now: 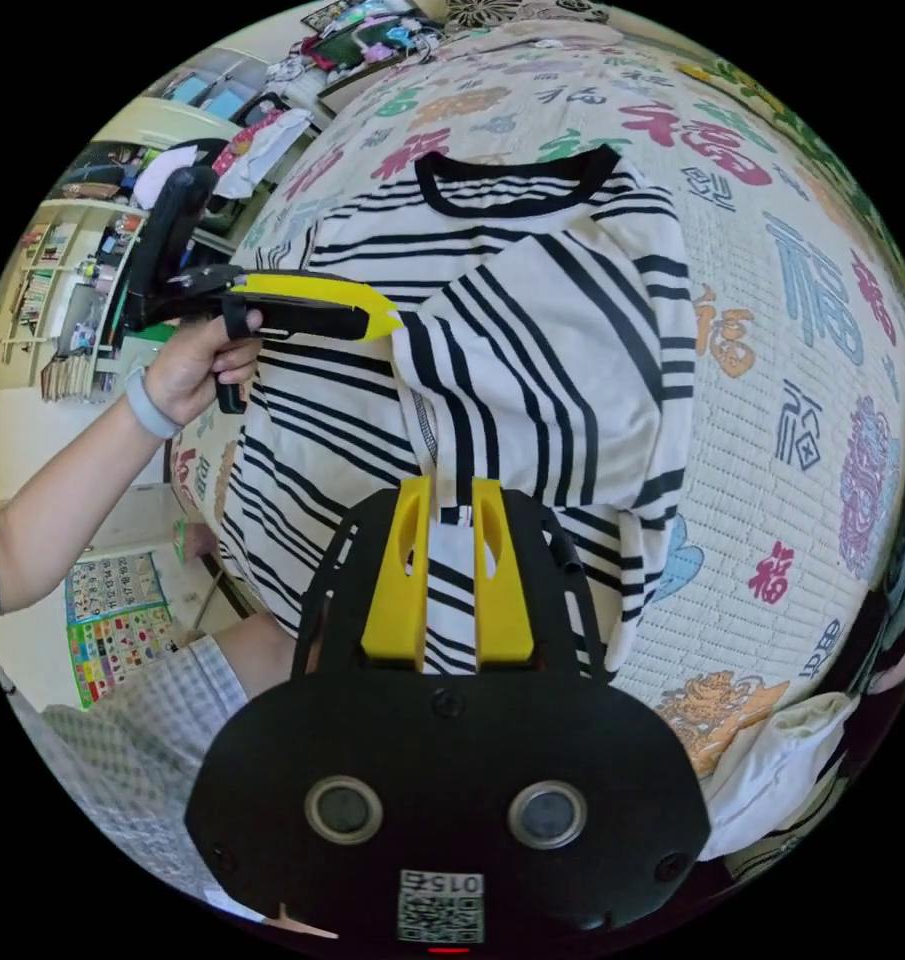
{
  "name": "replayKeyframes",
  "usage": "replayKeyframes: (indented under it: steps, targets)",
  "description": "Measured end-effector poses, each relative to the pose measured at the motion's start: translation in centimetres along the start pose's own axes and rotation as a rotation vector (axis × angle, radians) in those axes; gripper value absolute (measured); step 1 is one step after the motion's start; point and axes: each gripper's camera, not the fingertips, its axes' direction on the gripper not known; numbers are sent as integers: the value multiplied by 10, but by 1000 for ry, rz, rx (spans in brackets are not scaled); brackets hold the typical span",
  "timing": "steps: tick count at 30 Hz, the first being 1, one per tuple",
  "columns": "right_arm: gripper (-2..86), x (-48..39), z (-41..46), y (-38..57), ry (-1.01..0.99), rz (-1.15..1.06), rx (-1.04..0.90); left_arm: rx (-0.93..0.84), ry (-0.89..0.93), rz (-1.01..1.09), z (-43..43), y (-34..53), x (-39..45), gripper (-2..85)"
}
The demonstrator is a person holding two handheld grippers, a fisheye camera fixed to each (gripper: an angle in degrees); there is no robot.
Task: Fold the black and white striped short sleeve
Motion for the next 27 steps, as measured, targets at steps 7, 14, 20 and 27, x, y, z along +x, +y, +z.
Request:
replayKeyframes:
  steps: [7, 14, 20, 27]
  targets:
    - [26, -41, 19, -16, 210, -23, -94, -44, -24, 22, 30, -10, -20, 15]
    - [17, -65, -15, 17, 115, -3, 8, -18, 21, 50, 31, -14, -33, -2]
    - [59, -88, 13, 7, 112, -71, -136, -122, -75, 103, 70, -10, -39, 20]
    - [79, -73, -40, 22, -121, 120, 17, -11, 73, -44, 55, -18, -71, 102]
